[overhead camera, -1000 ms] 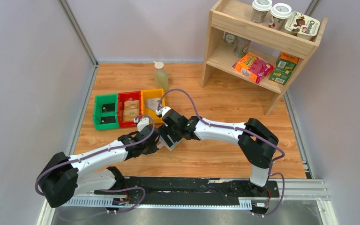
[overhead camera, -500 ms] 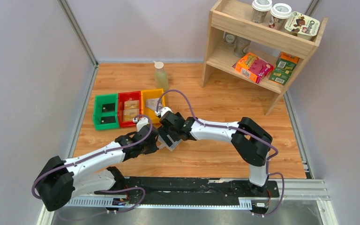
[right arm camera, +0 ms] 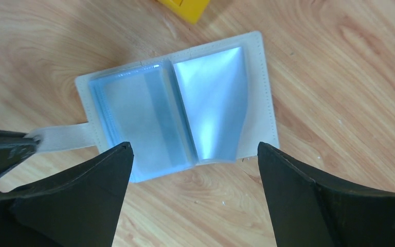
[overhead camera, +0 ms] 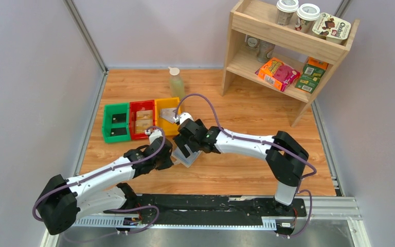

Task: Take the credit cards out of the card holder
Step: Open the card holder at the center of the board.

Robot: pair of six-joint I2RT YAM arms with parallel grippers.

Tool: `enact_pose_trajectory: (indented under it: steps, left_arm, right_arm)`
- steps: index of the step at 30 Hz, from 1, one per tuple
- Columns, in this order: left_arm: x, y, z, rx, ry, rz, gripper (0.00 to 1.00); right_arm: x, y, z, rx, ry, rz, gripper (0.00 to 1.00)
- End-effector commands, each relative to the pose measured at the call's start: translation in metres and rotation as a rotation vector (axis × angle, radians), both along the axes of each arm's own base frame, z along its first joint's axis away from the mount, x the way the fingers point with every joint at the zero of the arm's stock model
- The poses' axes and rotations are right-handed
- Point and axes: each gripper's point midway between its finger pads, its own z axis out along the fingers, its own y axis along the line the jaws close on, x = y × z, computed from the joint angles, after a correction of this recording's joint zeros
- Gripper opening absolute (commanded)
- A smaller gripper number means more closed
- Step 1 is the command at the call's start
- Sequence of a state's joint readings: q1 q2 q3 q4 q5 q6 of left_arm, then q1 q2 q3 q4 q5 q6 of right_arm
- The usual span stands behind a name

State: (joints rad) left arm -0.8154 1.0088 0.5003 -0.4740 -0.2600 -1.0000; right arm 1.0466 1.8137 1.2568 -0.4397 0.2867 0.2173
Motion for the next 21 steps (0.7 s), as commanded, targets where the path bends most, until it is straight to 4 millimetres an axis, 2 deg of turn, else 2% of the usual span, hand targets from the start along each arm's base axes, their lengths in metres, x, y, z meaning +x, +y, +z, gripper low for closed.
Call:
enact_pose_trajectory:
  steps: [1,3,7,9,10,11,12,13,14,15,17,19,21]
  left_arm:
    - [-0.002,0.003,0.002,-0.001,-0.004,-0.002,0.0]
    - [0.001,0.003,0.011,-0.002,-0.023,-0.001,0.0]
    - [0.02,-0.008,0.051,-0.003,-0.118,-0.053,0.0]
    - [0.036,-0.024,0.088,-0.027,-0.187,-0.1,0.0]
    - [0.038,-0.03,0.088,-0.009,-0.179,-0.136,0.0]
    - [0.047,-0.041,0.108,-0.039,-0.214,-0.156,0.0]
    - [0.047,-0.049,0.106,-0.035,-0.195,-0.202,0.0]
    - [0.053,-0.061,0.121,-0.068,-0.217,-0.222,0.0]
    - [0.053,-0.072,0.122,-0.086,-0.204,-0.259,0.0]
    - [0.057,-0.082,0.131,-0.117,-0.223,-0.273,0.0]
    - [0.059,-0.1,0.131,-0.157,-0.21,-0.317,0.0]
    - [0.061,-0.106,0.126,-0.16,-0.195,-0.321,0.0]
    - [0.061,-0.106,0.115,-0.144,-0.169,-0.314,0.0]
  right_arm:
    - [0.002,0.007,0.045,0.111,-0.053,-0.021,0.94]
    - [0.004,0.003,0.049,0.113,-0.059,-0.034,0.94]
    - [0.008,-0.009,0.047,0.174,-0.017,-0.083,0.92]
    - [0.008,-0.018,0.045,0.221,0.013,-0.119,0.9]
    - [0.008,-0.02,0.047,0.255,0.024,-0.132,0.89]
    - [0.007,-0.025,0.045,0.284,0.043,-0.149,0.88]
    - [0.006,-0.028,0.045,0.322,0.063,-0.161,0.88]
    - [0.006,-0.031,0.047,0.365,0.081,-0.175,0.86]
    - [0.007,-0.035,0.047,0.402,0.095,-0.199,0.86]
    - [0.007,-0.039,0.045,0.433,0.111,-0.21,0.84]
    - [0.011,-0.049,0.048,0.485,0.12,-0.244,0.82]
    - [0.017,-0.059,0.049,0.504,0.11,-0.272,0.81]
    - [0.012,-0.058,0.047,0.518,0.142,-0.244,0.8]
